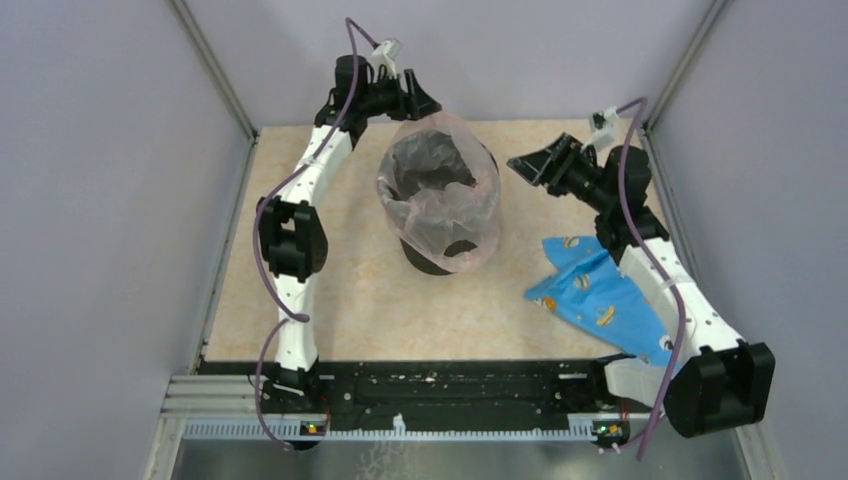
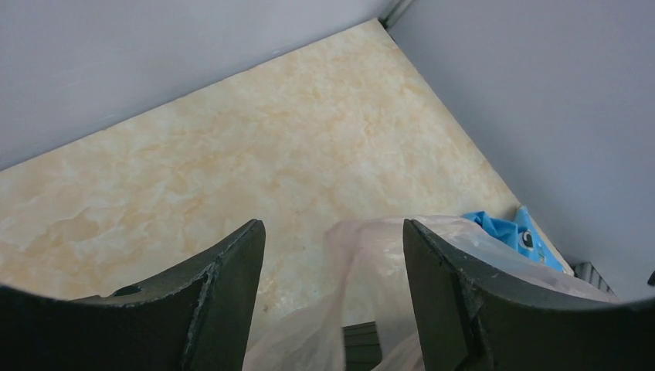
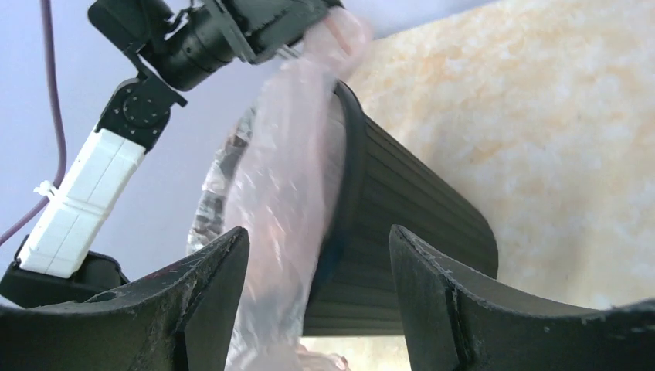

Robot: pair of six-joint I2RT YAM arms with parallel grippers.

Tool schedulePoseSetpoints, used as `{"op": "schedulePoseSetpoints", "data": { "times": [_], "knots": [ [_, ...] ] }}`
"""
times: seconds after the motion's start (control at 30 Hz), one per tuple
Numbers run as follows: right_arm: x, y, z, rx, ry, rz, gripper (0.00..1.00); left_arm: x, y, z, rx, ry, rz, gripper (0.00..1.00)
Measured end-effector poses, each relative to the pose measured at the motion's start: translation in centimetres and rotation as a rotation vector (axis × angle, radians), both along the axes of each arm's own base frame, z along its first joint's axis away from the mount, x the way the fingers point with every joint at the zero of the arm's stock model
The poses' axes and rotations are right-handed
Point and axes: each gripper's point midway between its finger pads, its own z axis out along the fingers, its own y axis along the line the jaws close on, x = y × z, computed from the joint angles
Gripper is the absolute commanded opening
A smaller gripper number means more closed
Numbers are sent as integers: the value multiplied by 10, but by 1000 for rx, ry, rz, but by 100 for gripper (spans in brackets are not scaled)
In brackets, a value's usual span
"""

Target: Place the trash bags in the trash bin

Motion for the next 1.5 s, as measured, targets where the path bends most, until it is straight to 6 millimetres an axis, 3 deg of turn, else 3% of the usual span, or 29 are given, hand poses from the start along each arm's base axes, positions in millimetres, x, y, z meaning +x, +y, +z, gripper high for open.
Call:
{"op": "schedulePoseSetpoints", "data": {
  "times": [0.13, 0.33, 0.83, 0.97, 1.1, 1.33, 1.5],
  "knots": [
    [12, 15, 25, -81, -73, 68, 66, -13, -21, 6, -9, -13, -65, 73],
    [19, 29, 24, -220, -68, 115, 65, -24, -37, 8, -13, -14, -111, 74],
    [17, 48, 19, -432, -74, 153, 67, -24, -38, 16, -19, -32, -117, 68],
    [15, 45, 11, -472, -51, 151, 66, -23, -37, 16, -16, -36, -114, 69],
    [15, 48, 18, -499, -70, 154, 65, -21, -36, 16, -8, -46, -102, 73],
    [10, 59, 24, -531, -89, 175, 55, -11, -29, 17, 15, -69, -50, 80],
    [16, 56, 12, -569, -58, 159, 36, -9, -21, 17, 39, -72, -19, 79]
  ]
}}
